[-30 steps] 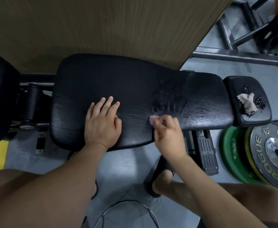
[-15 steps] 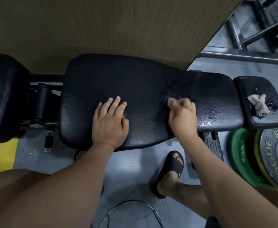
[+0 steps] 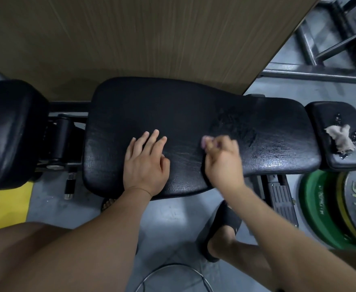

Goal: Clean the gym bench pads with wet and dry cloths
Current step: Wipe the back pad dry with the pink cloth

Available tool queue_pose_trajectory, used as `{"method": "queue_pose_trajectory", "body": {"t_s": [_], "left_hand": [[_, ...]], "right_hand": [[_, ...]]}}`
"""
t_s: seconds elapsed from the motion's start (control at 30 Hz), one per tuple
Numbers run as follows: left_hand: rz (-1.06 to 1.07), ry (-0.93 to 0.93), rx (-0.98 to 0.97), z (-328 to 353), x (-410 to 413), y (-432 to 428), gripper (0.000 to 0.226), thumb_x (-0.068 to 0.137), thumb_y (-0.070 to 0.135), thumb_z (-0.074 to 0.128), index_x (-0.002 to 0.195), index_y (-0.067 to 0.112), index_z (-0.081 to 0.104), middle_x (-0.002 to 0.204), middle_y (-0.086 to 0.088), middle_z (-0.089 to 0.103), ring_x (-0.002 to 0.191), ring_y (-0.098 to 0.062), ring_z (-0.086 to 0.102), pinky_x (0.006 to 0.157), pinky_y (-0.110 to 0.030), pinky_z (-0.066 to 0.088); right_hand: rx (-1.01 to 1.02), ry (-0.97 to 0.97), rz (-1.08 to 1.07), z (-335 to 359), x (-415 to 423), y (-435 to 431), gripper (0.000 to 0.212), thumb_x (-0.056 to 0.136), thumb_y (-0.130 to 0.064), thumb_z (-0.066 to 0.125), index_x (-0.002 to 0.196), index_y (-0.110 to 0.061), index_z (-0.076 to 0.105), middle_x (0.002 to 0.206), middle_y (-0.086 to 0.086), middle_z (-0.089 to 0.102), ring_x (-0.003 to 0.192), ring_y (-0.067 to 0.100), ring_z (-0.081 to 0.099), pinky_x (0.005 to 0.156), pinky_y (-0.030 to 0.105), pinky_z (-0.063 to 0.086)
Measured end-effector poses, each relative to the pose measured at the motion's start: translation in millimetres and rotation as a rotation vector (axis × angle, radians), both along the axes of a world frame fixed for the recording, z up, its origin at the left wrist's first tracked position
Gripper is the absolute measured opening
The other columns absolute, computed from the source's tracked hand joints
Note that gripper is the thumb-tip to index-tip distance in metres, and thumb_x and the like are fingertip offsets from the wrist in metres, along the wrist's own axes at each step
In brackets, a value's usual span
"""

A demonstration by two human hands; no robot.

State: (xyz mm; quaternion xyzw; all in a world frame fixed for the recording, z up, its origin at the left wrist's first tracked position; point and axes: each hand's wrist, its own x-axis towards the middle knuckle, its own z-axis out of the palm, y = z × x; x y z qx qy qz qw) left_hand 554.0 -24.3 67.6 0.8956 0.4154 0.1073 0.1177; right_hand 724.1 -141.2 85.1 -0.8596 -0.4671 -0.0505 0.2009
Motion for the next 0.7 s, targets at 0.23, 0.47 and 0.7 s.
{"method": "queue_pose_trajectory", "body": {"t_s": [0.23, 0.47, 0.7], "left_hand": [[-0.001, 0.014, -0.001, -1, 0, 0, 0.054, 0.094, 0.033, 0.035, 0.144, 0.026, 0.053, 0.158, 0.003, 0.044, 0.15, -0.02, 0.028, 0.126, -0.045, 0.016], [0.005, 0.004, -0.007, 0, 1, 0, 0.055, 0.093, 0.033, 0.036, 0.144, 0.025, 0.054, 0.158, 0.002, 0.044, 0.15, -0.022, 0.029, 0.126, -0.046, 0.017], [0.003, 0.008, -0.016, 1, 1, 0, 0.054, 0.093, 0.032, 0.037, 0.144, 0.025, 0.053, 0.158, 0.003, 0.044, 0.15, -0.021, 0.028, 0.126, -0.047, 0.017]], "right_hand": [[-0.044, -0.107, 0.104, 4, 52, 14, 0.021, 0.094, -0.01, 0.056, 0.101, -0.017, 0.075, 0.095, 0.01, 0.058, 0.078, 0.035, 0.051, 0.069, 0.038, 0.049], [-0.034, -0.04, 0.11, 7, -5, 7, 0.021, 0.094, -0.004, 0.053, 0.103, -0.009, 0.071, 0.095, 0.008, 0.055, 0.08, 0.031, 0.047, 0.064, 0.035, 0.044], [-0.048, -0.153, -0.028, 6, 95, 48, 0.022, 0.099, -0.011, 0.053, 0.092, -0.009, 0.073, 0.091, 0.018, 0.057, 0.074, 0.039, 0.054, 0.067, 0.036, 0.042]]}}
